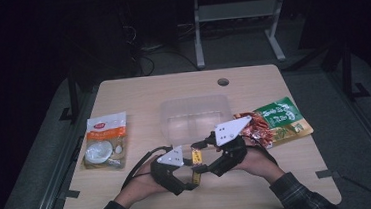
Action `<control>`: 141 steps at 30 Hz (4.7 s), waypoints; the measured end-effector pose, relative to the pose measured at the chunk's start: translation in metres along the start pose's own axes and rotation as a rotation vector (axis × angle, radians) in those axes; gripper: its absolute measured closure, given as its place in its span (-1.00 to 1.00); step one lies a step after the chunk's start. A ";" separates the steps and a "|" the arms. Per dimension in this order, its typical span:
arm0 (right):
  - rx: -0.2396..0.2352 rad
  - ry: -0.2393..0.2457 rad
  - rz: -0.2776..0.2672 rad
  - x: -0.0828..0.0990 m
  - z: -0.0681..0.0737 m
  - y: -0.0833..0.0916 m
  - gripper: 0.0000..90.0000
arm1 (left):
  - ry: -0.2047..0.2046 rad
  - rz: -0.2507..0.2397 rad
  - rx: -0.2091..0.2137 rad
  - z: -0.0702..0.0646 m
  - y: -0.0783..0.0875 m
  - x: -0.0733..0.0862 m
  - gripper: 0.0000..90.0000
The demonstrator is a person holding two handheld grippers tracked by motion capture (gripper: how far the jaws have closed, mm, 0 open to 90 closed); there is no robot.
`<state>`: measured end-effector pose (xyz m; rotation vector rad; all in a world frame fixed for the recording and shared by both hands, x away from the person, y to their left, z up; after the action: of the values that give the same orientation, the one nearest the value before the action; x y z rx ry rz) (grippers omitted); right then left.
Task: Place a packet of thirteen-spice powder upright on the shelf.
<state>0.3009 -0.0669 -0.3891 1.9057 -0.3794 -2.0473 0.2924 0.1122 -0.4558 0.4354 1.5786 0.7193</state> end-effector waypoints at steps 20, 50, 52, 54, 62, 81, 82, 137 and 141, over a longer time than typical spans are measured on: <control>-0.003 0.002 0.067 -0.010 -0.016 0.004 -0.29 | 0.150 0.047 -0.190 -0.007 0.041 0.049 -0.61; 0.029 0.057 0.093 -0.052 -0.073 0.023 -0.29 | 0.222 0.051 -0.245 0.001 0.048 0.061 -0.61; 0.036 0.071 0.093 -0.055 -0.078 0.024 -0.29 | 0.227 0.054 -0.241 0.001 0.048 0.061 -0.61; 0.033 0.066 0.094 -0.059 -0.083 0.025 -0.29 | 0.224 0.053 -0.241 0.001 0.048 0.061 -0.61; 0.037 0.078 0.087 -0.065 -0.105 0.029 -0.29 | 0.237 0.054 -0.232 -0.002 0.046 0.063 -0.61; 0.035 0.069 0.132 -0.058 -0.154 0.022 -0.29 | 0.289 0.056 -0.282 -0.024 0.064 0.083 -0.61; 0.035 0.070 0.135 -0.058 -0.156 0.022 -0.29 | 0.292 0.057 -0.289 -0.025 0.066 0.085 -0.61; 0.031 0.003 0.203 -0.015 -0.183 -0.002 -0.32 | 0.338 0.044 -0.266 -0.028 0.067 0.084 -0.70; 0.035 0.001 0.231 -0.009 -0.183 -0.005 -0.33 | 0.342 0.038 -0.267 -0.028 0.066 0.083 -0.71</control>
<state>0.4833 -0.0549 -0.3963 1.7891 -0.6087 -1.9009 0.2442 0.2095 -0.4729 0.1490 1.7624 1.0610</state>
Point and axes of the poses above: each handheld gripper's, and its own axes: y roughly backward along the jaws, x roughly out of its underside, z roughly to its left, the point moved 3 cm from there along -y, roughly forward along the jaws, and after that the axes turned 5 degrees about -x, right-handed, at the moved point
